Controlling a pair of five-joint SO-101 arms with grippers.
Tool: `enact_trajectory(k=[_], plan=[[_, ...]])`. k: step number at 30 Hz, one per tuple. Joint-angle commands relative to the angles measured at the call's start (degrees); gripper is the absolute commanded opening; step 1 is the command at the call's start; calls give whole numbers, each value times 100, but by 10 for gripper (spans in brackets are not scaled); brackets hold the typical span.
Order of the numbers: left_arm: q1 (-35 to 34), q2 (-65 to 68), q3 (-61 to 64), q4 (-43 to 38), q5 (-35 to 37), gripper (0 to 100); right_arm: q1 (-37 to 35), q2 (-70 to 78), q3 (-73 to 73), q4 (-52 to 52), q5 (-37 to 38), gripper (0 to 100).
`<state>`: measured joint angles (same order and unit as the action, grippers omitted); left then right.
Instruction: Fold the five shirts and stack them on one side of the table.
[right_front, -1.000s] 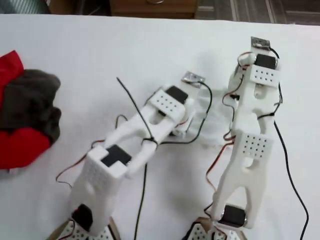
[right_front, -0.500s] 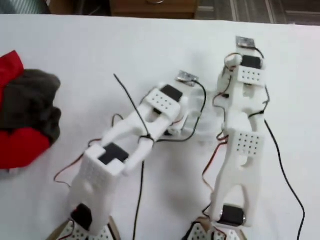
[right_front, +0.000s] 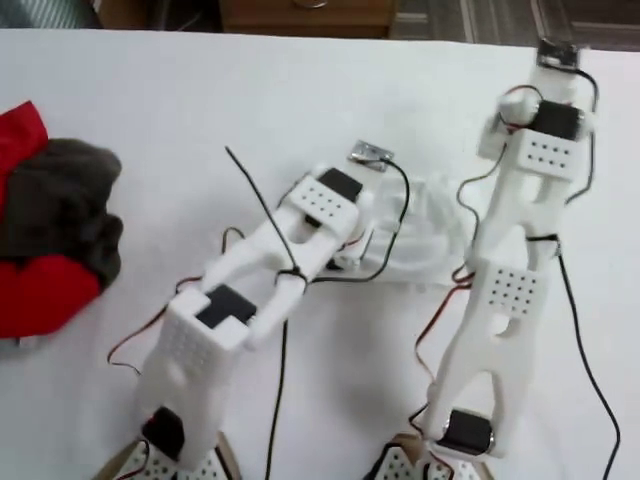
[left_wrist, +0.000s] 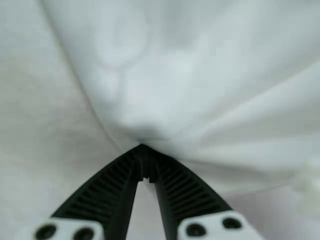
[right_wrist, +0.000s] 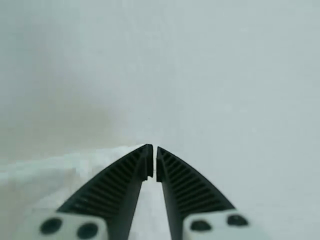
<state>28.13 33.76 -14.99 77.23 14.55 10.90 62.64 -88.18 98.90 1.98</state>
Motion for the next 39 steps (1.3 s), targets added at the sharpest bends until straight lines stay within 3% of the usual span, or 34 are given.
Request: enact_trajectory(k=[1, 10, 21, 25, 31, 39], plan=[[-114, -281, -48, -53, 44, 26, -549, -75, -360, 198, -35, 21], [-114, -281, -48, -53, 70, 26, -927, 453, -264, 198, -44, 21], [-114, -281, -48, -158, 53, 26, 365, 980, -264, 215, 97, 21], [-114, -281, -48, -237, 53, 26, 488, 963, -264, 242, 484, 21], [-114, -334, -84, -255, 44, 26, 497, 321, -264, 242, 492, 21], [-396, -325, -1851, 651, 44, 26, -40, -822, 273, 242, 176, 21]])
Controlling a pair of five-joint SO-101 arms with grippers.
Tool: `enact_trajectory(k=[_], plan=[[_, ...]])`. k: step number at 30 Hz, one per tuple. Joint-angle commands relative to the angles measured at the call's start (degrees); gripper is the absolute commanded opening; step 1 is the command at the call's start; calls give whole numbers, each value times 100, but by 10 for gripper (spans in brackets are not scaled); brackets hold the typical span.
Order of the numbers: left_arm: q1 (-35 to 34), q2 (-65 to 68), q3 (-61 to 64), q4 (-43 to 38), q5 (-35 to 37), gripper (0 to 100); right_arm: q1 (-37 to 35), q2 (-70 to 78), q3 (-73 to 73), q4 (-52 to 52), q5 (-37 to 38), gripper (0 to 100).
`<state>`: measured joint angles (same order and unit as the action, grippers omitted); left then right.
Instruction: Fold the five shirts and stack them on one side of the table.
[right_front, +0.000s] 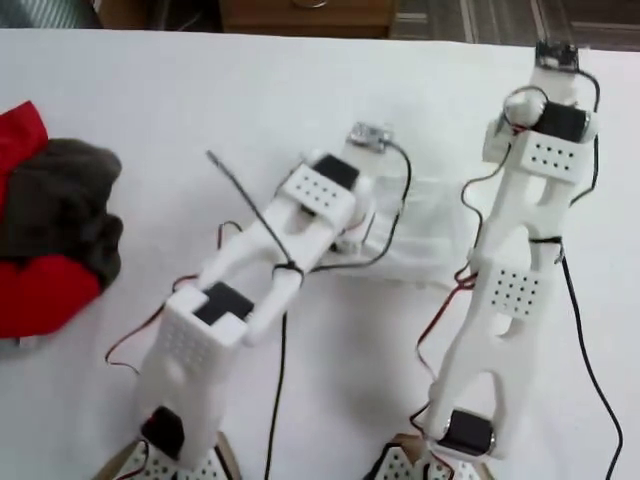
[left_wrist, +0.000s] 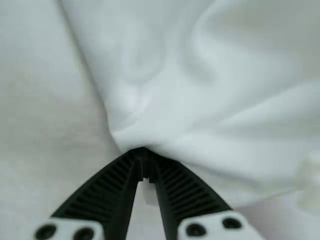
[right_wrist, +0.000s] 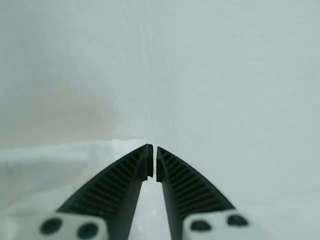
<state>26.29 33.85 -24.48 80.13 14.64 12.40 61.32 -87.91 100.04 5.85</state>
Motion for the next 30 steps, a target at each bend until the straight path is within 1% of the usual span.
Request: enact_trajectory(k=[1, 4, 7, 10, 12, 14, 16, 19, 22, 24, 30], plan=[[-273, -334, -1209, 501, 35, 27, -242, -804, 475, 127, -281, 21], [-510, -273, -2009, 765, -185, 27, -426, -1200, 1310, 127, -343, 21], [-695, -273, -2308, 730, -404, 27, -523, -1727, 2084, 127, -299, 21], [-826, -167, -2088, 202, -413, 27, -532, -2237, 2796, 119, -290, 21], [-879, 105, -1956, -255, -413, 27, -532, -2519, 3270, 101, -246, 21], [-888, 457, -1947, -545, -413, 27, -514, -2782, 3684, 84, -220, 21], [-853, 774, -2000, -712, -413, 27, -488, -3073, 4026, 4, -176, 21], [-826, 1240, -2396, -738, -413, 27, -488, -3626, 4607, -207, -105, 21], [-809, 1609, -2853, -721, -413, 27, -497, -4251, 5486, -673, -105, 21], [-800, 1846, -3178, -659, -413, 27, -497, -4629, 6321, -1095, -97, 21], [-607, 2462, -3899, -633, -413, 27, -479, -5508, 9108, -2747, 97, 21]])
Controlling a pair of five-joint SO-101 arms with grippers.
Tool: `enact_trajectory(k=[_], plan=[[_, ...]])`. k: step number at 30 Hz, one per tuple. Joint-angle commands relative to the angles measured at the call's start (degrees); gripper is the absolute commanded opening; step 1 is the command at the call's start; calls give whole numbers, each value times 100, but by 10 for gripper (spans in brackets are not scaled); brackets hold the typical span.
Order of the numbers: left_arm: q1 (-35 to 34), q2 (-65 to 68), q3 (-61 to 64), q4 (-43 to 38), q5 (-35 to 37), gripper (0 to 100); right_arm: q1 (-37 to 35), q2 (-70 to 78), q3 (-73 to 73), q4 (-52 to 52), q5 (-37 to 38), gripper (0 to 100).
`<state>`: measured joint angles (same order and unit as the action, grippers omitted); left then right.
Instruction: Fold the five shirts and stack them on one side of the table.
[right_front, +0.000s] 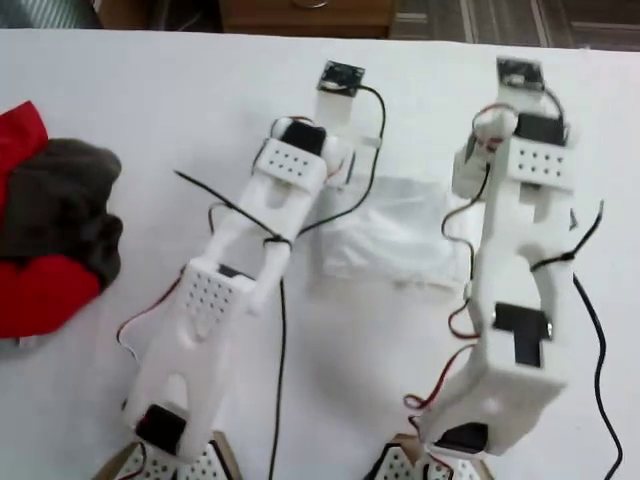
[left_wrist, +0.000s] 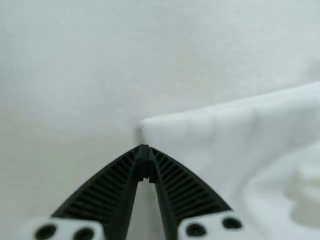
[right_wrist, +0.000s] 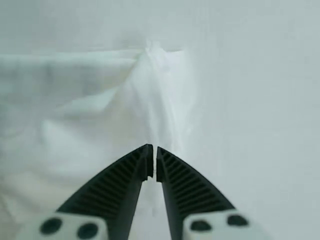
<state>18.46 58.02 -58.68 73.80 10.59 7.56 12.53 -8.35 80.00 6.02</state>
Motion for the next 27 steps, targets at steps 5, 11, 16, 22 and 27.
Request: enact_trajectory(k=[5, 11, 16, 22, 27], plan=[[273, 457, -884, 0, -281, 27, 400, -866, 2549, -1842, 88, 21], [9, 800, -1033, 9, -290, 27, 998, -848, 3059, -2062, 545, 21], [-79, 853, -1015, 18, -290, 27, 1253, -857, 3095, -2070, 686, 21], [-35, 791, -1042, 176, -290, 27, 1209, -1121, 2857, -1877, 659, 21], [-44, 800, -1033, 211, -290, 27, 1200, -1851, 1670, -1262, 624, 21]])
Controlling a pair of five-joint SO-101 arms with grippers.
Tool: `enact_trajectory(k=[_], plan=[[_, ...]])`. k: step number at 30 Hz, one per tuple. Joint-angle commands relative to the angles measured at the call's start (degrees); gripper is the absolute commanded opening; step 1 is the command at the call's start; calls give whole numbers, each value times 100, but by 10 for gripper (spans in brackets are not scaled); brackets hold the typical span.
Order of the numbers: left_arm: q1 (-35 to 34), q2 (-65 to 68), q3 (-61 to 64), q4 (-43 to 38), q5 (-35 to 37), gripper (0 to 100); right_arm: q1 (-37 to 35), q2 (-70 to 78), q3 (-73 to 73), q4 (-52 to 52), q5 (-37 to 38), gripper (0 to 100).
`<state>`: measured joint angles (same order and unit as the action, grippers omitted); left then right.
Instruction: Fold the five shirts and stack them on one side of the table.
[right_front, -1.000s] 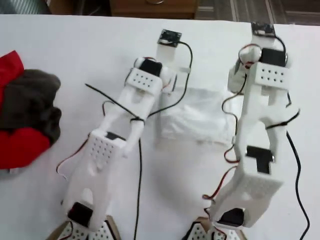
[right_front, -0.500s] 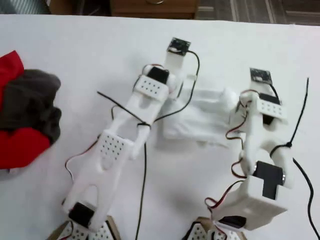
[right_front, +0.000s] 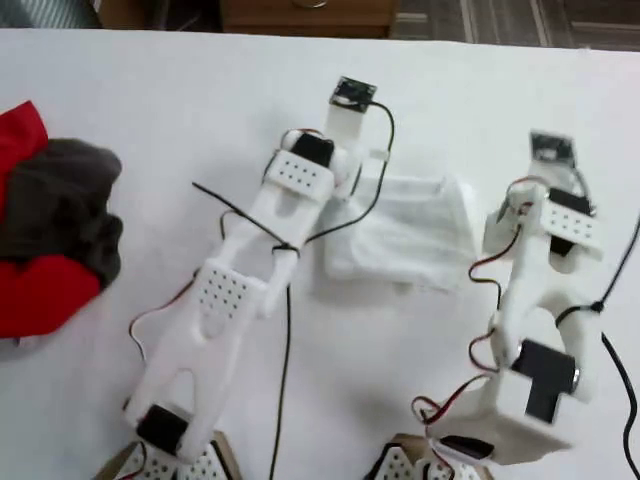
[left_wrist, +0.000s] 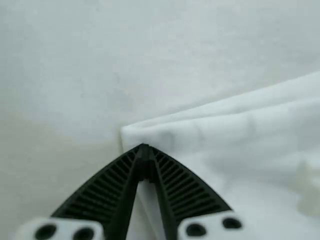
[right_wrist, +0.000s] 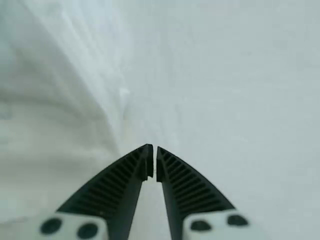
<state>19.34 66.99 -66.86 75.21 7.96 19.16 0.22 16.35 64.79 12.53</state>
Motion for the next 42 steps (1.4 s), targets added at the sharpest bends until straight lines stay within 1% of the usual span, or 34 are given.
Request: enact_trajectory(k=[1, 3, 5, 9, 12, 14, 17, 22, 27, 32, 38, 42], plan=[[-141, -97, -215, 70, -26, 27, 40, -699, -1099, 268, -141, 21], [-141, -97, -215, 70, -26, 27, -57, -637, -1732, 189, -457, 21], [-149, -62, -215, 70, -26, 27, -400, -303, -2242, 136, -633, 21], [-158, -44, -198, 70, 0, 27, -1332, 1051, -3112, 171, -686, 21], [-167, -35, -171, 70, 0, 27, -1710, 2097, -3833, 365, -695, 21], [-167, -35, -171, 70, 0, 27, -1815, 2677, -4422, 673, -695, 21], [-167, -35, -171, 62, 0, 27, -1745, 3415, -5266, 1068, -695, 21], [-167, -35, -163, 62, 0, 27, -1279, 4374, -6277, 1490, -677, 21], [-167, -35, -163, 62, 0, 27, -725, 5121, -6787, 1596, -642, 21], [-167, -35, -163, 62, 0, 27, -400, 5297, -7077, 1842, -642, 21], [-158, -26, -163, 53, 0, 27, -505, 5262, -8422, 2738, -695, 22], [-158, -26, -163, 53, 0, 27, -892, 5323, -9090, 3196, -844, 78]])
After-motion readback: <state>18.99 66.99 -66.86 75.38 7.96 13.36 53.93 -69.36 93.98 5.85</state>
